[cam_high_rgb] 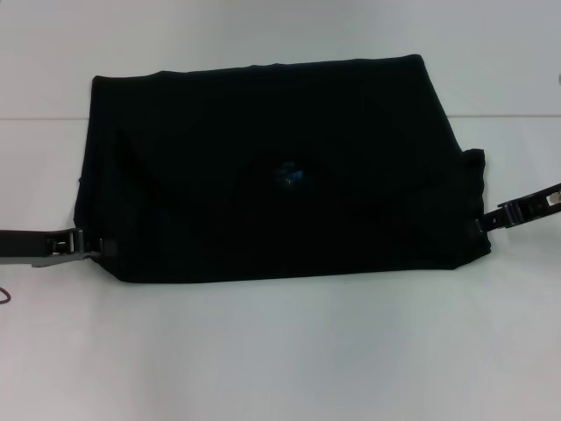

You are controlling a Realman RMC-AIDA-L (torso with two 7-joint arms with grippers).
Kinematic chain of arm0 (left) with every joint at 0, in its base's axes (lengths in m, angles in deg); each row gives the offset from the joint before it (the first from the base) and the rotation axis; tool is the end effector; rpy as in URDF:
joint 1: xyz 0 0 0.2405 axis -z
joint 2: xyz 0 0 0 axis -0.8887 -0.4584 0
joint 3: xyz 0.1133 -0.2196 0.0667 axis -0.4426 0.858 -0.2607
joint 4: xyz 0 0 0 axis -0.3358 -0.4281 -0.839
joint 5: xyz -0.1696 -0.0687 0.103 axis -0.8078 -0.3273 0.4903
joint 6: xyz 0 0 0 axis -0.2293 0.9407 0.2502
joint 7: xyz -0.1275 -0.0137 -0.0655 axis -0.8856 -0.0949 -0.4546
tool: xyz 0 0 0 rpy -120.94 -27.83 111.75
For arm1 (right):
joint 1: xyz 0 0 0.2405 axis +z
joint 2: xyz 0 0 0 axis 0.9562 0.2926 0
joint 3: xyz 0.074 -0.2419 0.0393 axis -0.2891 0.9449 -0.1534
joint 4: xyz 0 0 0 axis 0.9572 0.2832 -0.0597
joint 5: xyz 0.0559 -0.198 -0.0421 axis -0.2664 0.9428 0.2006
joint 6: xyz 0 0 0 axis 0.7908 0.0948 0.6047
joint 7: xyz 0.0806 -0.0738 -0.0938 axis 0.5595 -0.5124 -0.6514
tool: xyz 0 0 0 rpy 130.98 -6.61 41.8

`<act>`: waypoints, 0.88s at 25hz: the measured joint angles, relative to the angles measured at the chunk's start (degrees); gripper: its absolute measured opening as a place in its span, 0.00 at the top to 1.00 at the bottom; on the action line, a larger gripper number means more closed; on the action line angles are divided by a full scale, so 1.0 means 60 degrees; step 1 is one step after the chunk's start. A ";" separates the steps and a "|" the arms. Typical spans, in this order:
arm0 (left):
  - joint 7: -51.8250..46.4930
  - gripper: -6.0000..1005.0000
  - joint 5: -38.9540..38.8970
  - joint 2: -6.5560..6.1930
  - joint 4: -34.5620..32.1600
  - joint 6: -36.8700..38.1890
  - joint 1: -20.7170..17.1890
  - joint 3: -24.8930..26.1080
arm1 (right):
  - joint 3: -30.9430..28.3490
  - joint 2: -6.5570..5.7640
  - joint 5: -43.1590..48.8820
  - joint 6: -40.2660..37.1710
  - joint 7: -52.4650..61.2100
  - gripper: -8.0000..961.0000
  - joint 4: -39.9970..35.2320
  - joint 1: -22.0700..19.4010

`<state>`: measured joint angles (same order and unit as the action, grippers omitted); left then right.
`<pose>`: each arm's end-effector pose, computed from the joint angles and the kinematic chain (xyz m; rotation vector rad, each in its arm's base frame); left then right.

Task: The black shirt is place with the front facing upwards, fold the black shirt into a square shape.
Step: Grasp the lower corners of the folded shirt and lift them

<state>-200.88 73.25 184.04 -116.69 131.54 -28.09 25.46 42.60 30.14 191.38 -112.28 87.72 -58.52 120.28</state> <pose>-0.3343 0.3669 0.0495 -2.1331 -1.6873 -0.3811 0.2642 0.4245 0.0432 -2.3328 1.3063 -0.1457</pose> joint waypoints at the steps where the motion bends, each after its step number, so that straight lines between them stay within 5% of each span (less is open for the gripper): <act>1: 0.0001 0.99 -0.0003 0.0000 0.0000 0.0001 0.0001 0.0000 | 0.0056 0.0033 0.0000 0.0066 -0.0011 0.50 0.0009 -0.0006; 11: 0.0036 0.99 -0.0040 0.0000 0.0000 -0.0010 0.0000 0.0000 | 0.0659 0.0354 -0.0002 0.0622 -0.0082 0.07 0.0166 0.0063; 19: 0.0027 0.99 -0.0045 0.0000 -0.0004 -0.0015 0.0014 0.0001 | 0.1186 0.0553 0.0236 0.0897 0.0101 0.08 0.0075 0.0025; 22: 0.0024 0.99 -0.0053 0.0000 -0.0006 -0.0015 0.0015 0.0000 | 0.1179 0.0553 0.0240 0.0884 0.0109 0.18 0.0073 0.0031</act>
<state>-200.74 72.93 184.04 -116.72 131.46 -28.00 25.46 49.68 33.45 192.82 -106.98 88.38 -58.08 120.47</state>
